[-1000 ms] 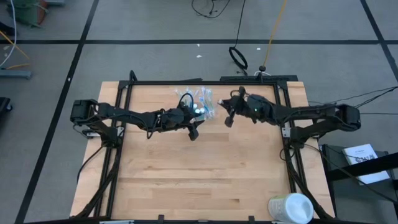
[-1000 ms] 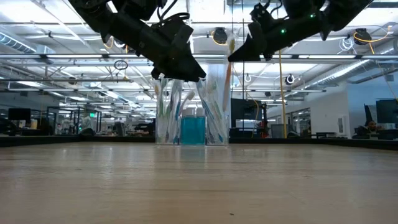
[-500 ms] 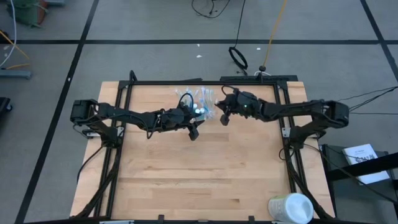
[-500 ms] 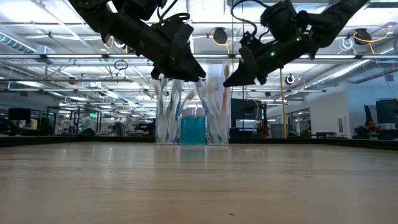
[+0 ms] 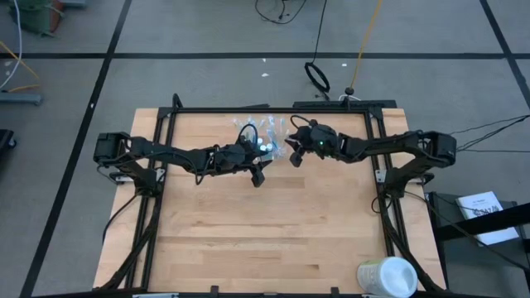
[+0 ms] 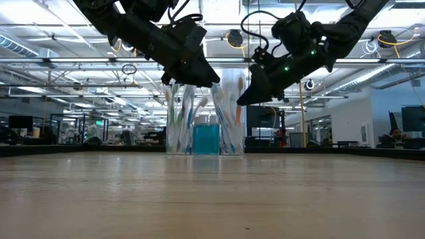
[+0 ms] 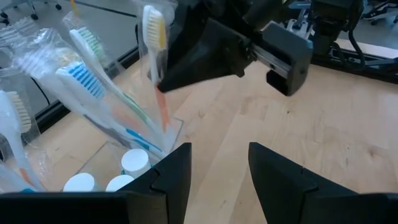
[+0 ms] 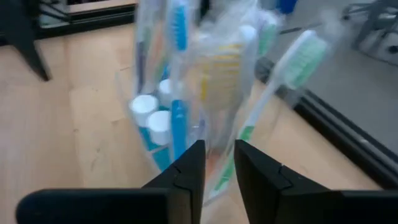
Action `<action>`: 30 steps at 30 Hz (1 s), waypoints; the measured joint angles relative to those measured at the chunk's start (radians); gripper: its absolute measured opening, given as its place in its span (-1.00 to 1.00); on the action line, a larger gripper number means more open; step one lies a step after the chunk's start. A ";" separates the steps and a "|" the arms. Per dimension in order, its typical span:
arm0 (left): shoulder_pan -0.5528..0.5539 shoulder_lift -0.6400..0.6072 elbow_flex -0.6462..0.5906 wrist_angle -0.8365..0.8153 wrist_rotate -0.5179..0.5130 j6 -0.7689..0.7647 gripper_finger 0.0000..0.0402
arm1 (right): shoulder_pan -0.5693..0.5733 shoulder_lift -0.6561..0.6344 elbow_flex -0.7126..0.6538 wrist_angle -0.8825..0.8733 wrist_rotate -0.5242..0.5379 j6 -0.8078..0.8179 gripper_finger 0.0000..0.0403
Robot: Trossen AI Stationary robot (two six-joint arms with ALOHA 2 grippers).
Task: Pick & Place toothbrushing station
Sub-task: Put the orange toothbrush into the transparent organizer, then return to Home Position
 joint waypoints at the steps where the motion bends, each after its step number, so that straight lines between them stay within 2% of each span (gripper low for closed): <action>1: 0.000 0.000 0.000 0.000 0.000 0.000 -0.18 | 0.001 -0.006 0.000 -0.003 0.022 0.000 -0.58; 6: 0.000 0.000 0.000 0.000 -0.004 0.062 -0.17 | 0.003 -0.055 0.000 -0.045 0.037 -0.023 -0.45; 12: 0.000 -0.063 0.001 -0.077 -0.090 0.098 -0.18 | 0.005 -0.192 0.000 -0.265 0.037 -0.097 -0.33; 19: 0.000 -0.301 0.001 -0.356 -0.284 0.180 -0.18 | 0.005 -0.441 0.000 -0.535 0.037 -0.211 -0.30; 24: -0.006 -0.510 0.002 -0.513 -0.441 0.356 -0.17 | 0.005 -0.610 -0.001 -0.599 0.037 -0.233 -0.32; 30: -0.006 -0.695 0.001 -0.680 -0.437 0.223 -0.17 | 0.005 -0.732 -0.001 -0.595 0.037 -0.251 -0.30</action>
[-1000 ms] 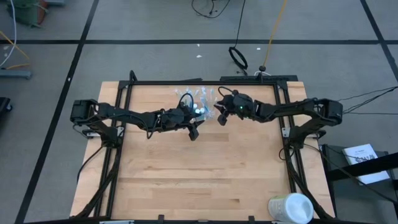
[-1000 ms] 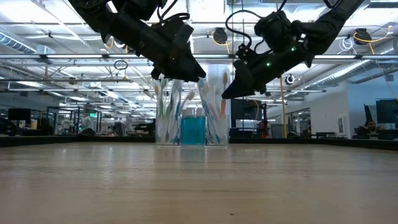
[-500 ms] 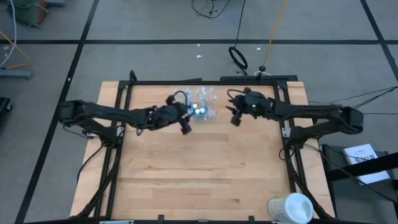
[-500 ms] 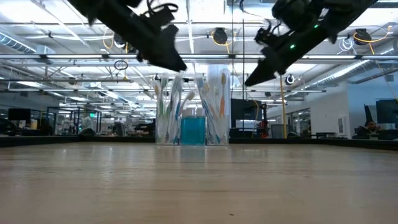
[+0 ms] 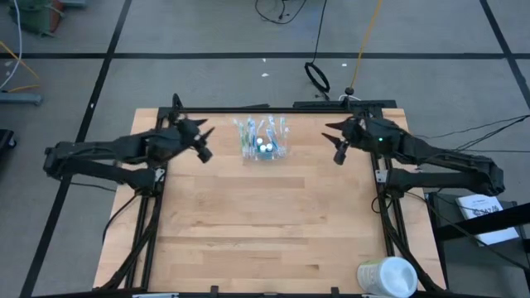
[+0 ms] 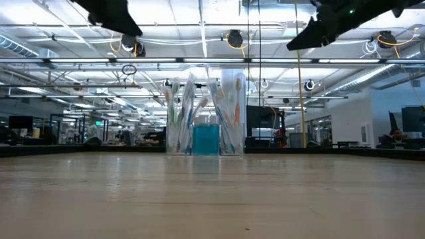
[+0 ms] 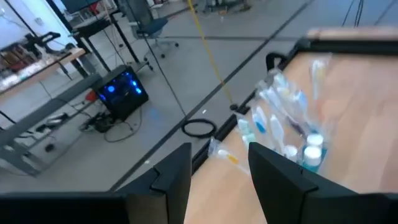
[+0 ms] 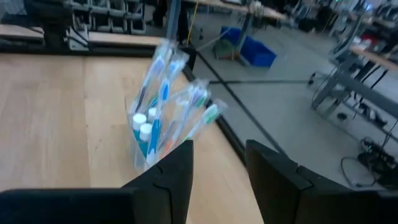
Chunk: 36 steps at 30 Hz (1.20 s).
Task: Pick & Place toothbrushing station
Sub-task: Return to Home Position
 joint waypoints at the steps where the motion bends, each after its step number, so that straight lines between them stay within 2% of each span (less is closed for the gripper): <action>1: 0.000 -0.025 0.000 -0.013 0.007 -0.016 -0.17 | 0.000 -0.011 0.000 0.001 0.000 -0.006 -0.30; 5: -0.003 -0.131 -0.017 -0.055 0.111 -0.025 -0.17 | 0.000 -0.045 0.000 -0.005 0.000 0.025 -0.30; 7: -0.005 -0.185 -0.052 -0.054 0.131 -0.026 -0.17 | 0.000 -0.062 0.000 -0.012 0.000 0.040 -0.30; 11: -0.004 -0.296 -0.155 -0.024 0.109 -0.052 -0.17 | 0.000 -0.112 0.000 -0.071 -0.001 0.059 -0.30; 18: -0.006 -0.489 -0.356 0.142 0.097 -0.014 -0.17 | 0.000 -0.265 -0.009 -0.157 -0.028 0.091 -0.30; 30: -0.006 -0.777 -0.593 0.240 0.098 -0.041 -0.17 | 0.000 -0.586 -0.237 -0.105 -0.030 0.253 -0.30; 36: -0.006 -0.860 -0.652 0.249 0.108 -0.022 -0.17 | 0.000 -0.733 -0.436 0.008 -0.110 0.297 -0.30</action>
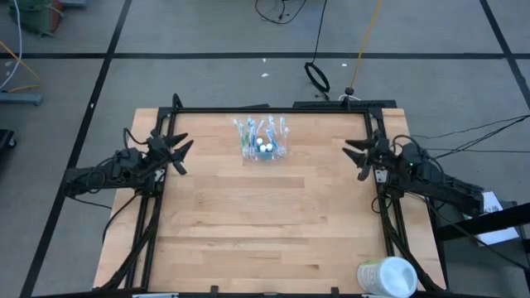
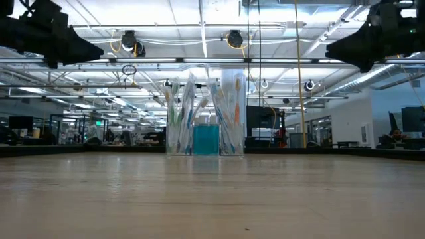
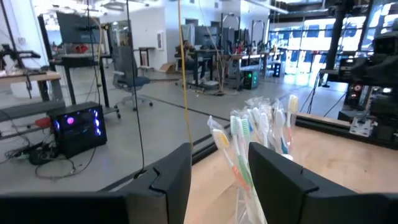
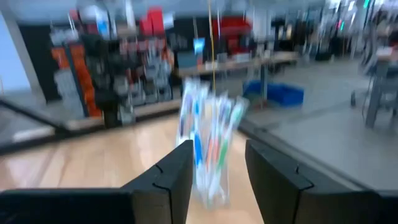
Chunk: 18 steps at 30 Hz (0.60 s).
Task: Pick & Place toothbrushing station
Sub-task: Return to Home Position
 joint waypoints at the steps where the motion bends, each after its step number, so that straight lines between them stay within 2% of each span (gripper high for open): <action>1: 0.000 -0.011 -0.012 0.008 0.004 0.007 -0.17 | 0.000 -0.022 -0.019 0.033 0.000 0.000 -0.30; 9: -0.001 -0.009 -0.074 0.078 0.031 -0.006 -0.17 | 0.000 -0.017 -0.079 0.124 0.004 -0.024 -0.30; 13: -0.001 -0.010 -0.133 0.186 0.100 0.002 -0.17 | 0.000 -0.021 -0.161 0.276 0.003 -0.022 -0.30; 17: -0.001 -0.009 -0.198 0.306 0.125 0.009 -0.17 | 0.000 -0.020 -0.229 0.310 0.003 -0.002 -0.30; 18: -0.001 -0.009 -0.197 0.294 0.124 0.007 -0.17 | 0.000 -0.020 -0.240 0.329 0.004 -0.001 -0.30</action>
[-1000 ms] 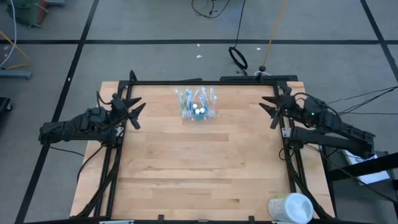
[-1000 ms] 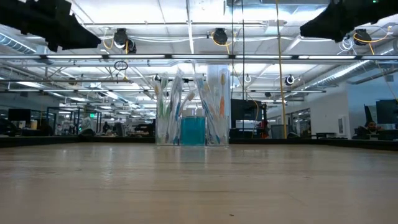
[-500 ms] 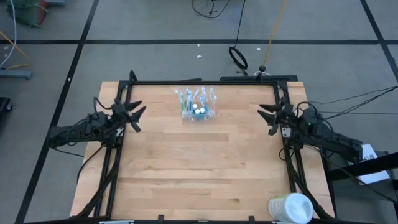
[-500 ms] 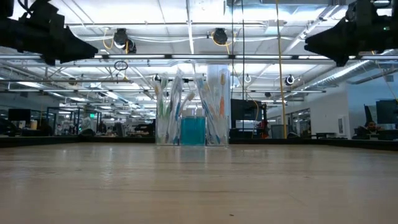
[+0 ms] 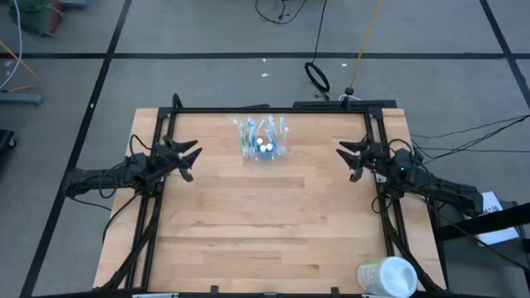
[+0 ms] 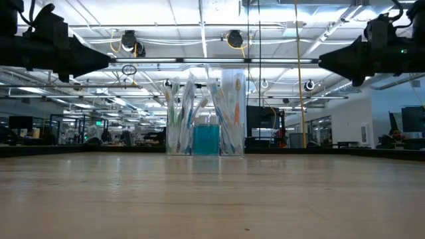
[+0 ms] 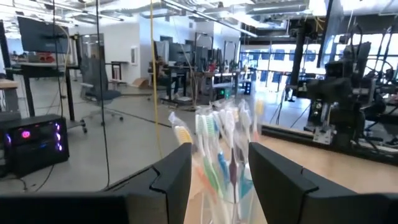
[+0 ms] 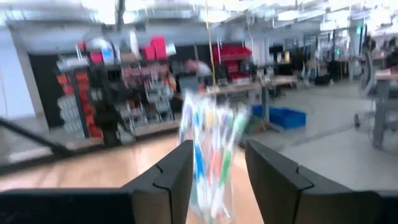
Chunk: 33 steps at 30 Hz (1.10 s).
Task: Pick & Place toothbrushing station
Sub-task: Return to Home Position
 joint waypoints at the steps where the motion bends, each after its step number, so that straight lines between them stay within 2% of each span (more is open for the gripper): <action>1: 0.000 0.001 0.000 -0.003 0.001 -0.002 -0.17 | 0.000 -0.001 -0.012 0.016 0.000 0.007 -0.30; 5: 0.000 0.000 0.000 -0.025 0.025 -0.025 -0.17 | 0.000 0.004 -0.027 0.003 0.000 0.083 -0.30; 10: 0.000 0.001 0.000 -0.073 0.027 -0.079 -0.17 | 0.000 0.004 -0.030 -0.017 0.000 0.096 -0.30; 16: 0.000 0.000 0.001 -0.075 0.026 -0.001 -0.17 | 0.000 0.003 -0.031 -0.014 0.000 0.096 -0.30; 33: 0.000 0.000 0.001 -0.077 0.025 -0.004 -0.17 | 0.000 0.003 -0.032 -0.014 0.000 0.097 -0.30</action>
